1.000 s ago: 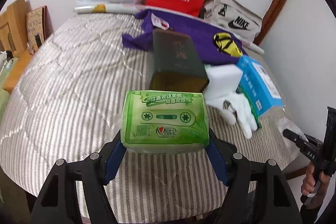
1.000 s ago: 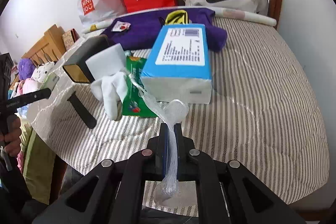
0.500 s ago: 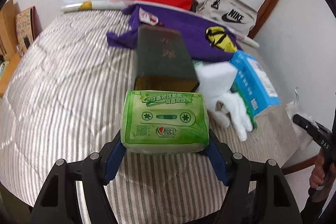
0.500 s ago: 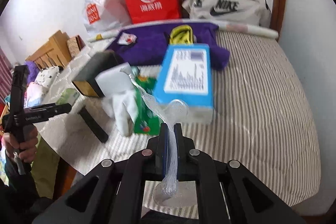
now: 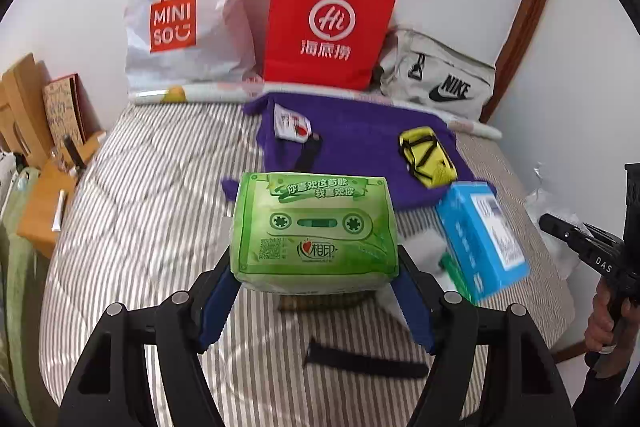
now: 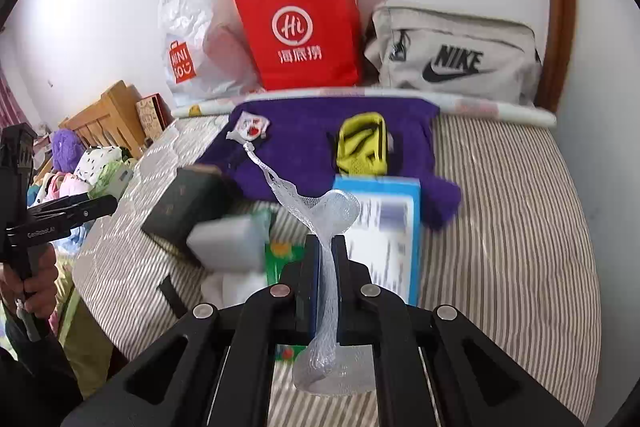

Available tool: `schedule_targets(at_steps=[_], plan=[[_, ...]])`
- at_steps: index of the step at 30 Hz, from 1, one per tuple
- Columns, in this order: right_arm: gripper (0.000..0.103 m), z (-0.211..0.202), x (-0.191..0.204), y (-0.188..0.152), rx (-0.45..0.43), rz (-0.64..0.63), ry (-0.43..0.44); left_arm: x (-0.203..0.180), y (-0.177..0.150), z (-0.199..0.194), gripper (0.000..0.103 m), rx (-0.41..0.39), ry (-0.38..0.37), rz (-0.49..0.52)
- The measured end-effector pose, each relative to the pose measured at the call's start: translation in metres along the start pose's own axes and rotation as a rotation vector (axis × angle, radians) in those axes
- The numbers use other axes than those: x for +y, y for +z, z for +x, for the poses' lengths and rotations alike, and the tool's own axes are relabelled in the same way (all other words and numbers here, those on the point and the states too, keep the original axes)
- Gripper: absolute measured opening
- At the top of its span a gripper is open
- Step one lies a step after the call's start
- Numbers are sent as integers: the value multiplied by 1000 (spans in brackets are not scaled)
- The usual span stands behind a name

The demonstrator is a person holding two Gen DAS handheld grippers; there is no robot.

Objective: Organize soft objects
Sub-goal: 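Carry the green pack toward the towel with the left tool while the right tool carries the mesh bag, then set the green pack on the towel with the left tool while the right tool lowers the mesh bag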

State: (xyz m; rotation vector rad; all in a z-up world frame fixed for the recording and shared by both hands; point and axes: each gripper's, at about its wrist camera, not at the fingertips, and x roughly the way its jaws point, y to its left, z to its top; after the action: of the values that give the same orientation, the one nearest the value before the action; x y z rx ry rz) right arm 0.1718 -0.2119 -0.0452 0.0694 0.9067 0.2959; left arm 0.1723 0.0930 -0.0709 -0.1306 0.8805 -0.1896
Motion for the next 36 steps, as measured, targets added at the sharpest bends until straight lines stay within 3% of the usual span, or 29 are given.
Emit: schedule_targets(at_steps=[7,17,25,36], plan=[[6,25,0,43,-11,-25,2,1,36,18,71,-7,-39,-7],[6,88,-11,85,34,-34,-20,3,78,85,71,99,-78,-28],[6,145,-12,103,118,-62,-4,0,99,139,71,172,-59,-19],[7,200,-20,120,183,-122,-102,2,112,195,71,258,-40,-14]])
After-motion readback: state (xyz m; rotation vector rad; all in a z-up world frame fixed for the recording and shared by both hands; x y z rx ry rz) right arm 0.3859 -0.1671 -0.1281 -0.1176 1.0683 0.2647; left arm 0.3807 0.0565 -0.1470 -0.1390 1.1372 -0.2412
